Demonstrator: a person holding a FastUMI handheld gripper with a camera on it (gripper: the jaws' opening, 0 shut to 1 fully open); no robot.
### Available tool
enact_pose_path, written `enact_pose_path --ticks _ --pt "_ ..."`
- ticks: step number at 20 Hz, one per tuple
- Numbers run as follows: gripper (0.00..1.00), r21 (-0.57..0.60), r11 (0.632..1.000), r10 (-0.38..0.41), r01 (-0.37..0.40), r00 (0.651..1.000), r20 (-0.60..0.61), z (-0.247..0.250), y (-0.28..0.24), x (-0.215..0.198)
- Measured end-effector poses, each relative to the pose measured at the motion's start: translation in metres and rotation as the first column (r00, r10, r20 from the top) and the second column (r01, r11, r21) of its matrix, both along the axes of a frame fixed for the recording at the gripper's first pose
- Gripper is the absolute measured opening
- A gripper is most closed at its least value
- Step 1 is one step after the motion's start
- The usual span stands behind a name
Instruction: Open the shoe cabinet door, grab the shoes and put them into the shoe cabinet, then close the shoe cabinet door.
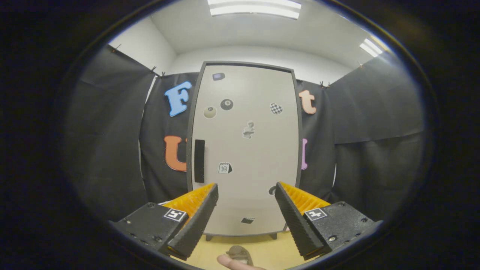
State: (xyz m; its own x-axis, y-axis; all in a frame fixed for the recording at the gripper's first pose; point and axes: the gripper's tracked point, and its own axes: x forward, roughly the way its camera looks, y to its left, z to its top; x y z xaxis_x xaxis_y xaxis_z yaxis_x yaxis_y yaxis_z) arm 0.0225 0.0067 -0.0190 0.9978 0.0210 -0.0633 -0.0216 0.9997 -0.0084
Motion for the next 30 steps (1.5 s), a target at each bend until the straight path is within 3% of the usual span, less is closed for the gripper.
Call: enact_pose_path --ticks 11,19,23,28,30 --pt "0.99 0.077 0.993 0.084 -0.084 0.996 0.001 -0.001 0.042 0.093" --pt "0.99 0.12 0.963 0.247 -0.242 0.969 -0.029 -0.011 0.112 0.155" --pt "0.98 0.106 0.975 0.203 -0.194 0.976 -0.08 -0.021 0.126 0.186" --pt "0.77 0.097 0.988 0.129 -0.118 0.984 -0.121 -0.023 0.129 0.196" --pt "0.5 0.089 0.99 0.12 -0.108 0.984 -0.133 -0.025 0.136 0.2"
